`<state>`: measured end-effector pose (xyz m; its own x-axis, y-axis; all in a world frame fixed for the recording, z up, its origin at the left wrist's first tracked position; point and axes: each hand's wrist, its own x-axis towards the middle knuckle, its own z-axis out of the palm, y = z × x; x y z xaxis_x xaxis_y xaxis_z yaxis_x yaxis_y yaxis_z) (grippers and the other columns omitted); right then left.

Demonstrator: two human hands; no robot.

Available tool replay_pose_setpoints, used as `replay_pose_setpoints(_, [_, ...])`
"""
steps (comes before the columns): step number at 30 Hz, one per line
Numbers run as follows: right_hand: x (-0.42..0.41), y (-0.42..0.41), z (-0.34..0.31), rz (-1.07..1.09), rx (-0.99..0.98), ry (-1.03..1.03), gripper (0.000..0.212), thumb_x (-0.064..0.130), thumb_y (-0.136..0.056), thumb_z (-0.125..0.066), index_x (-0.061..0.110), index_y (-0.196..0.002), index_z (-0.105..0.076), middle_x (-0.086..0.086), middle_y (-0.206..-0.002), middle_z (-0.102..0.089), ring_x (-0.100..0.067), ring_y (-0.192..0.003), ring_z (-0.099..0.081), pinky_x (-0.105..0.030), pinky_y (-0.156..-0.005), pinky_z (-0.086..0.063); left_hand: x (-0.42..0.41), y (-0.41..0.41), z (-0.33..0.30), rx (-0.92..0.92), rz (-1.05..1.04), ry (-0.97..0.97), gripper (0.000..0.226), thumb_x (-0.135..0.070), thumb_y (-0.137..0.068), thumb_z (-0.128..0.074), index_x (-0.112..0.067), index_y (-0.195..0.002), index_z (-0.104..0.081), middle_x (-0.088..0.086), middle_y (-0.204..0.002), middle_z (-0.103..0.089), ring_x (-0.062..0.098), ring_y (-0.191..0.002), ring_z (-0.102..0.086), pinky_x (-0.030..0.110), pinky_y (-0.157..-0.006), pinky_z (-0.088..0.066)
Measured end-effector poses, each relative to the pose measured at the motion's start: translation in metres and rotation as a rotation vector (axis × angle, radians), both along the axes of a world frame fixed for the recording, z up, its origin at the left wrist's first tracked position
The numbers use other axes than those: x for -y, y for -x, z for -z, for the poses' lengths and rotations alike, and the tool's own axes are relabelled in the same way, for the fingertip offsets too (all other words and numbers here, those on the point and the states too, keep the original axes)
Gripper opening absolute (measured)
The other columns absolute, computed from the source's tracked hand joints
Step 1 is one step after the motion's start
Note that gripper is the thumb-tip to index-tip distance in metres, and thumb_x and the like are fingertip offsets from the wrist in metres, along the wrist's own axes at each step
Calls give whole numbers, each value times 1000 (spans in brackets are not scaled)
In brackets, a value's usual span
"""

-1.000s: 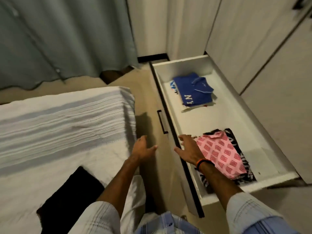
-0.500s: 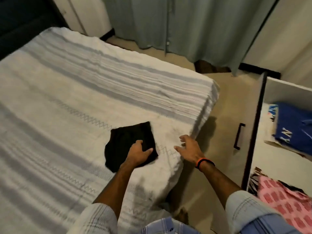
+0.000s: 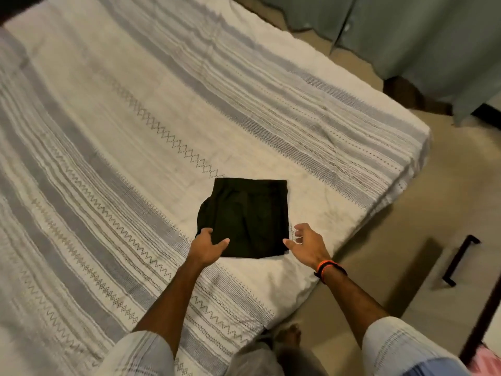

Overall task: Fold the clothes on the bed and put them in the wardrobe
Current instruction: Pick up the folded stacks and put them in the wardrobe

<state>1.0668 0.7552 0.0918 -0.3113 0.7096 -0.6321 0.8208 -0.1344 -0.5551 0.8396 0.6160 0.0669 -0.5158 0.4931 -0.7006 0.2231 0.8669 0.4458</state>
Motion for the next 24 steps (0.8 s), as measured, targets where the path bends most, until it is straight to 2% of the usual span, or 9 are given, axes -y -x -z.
replay_pose_setpoints(6, [-21,38,41,63,53,94,61,26,-91,-69,7,-142,-41,-14,-141,-52,-30,-125,-54,-38,-103,-45,-17,26,44,22,-64,56,74,-42,-89,-67,-7,-147,-35,16,-144,-48,35,-130,-48,41,-105,-42])
replay_pose_setpoints(13, [-56,68,104,114,190,-7,77,34,-86,-72,3,-145,-35,-19,-147,-40,-36,-131,-44,-40,-109,-37,-45,58,108,-63,-204,64,98,-47,-73,-81,-6,-147,-31,19,-146,-39,39,-130,-45,53,-106,-43])
replay_pose_setpoints(18, [-61,76,139,152,229,11,78,45,-80,-77,3,-136,-41,-17,-136,-46,-35,-119,-52,-42,-101,-47,-58,64,130,-192,-293,54,107,-48,-65,-86,-5,-145,-31,19,-142,-40,37,-129,-44,50,-105,-44])
replay_pose_setpoints(22, [-63,85,153,278,163,110,84,46,-78,-78,7,-139,-36,-15,-140,-49,-35,-124,-53,-44,-105,-45,-68,59,132,55,-481,-47,100,-37,-66,-89,-10,-142,-30,14,-138,-54,31,-122,-56,35,-101,-46])
replay_pose_setpoints(24, [-65,91,156,396,109,180,81,44,-78,-79,11,-138,-34,-14,-141,-49,-35,-124,-52,-44,-107,-43,-74,55,131,114,-476,-43,90,-40,-68,-87,-14,-138,-37,11,-134,-58,28,-118,-59,31,-94,-47])
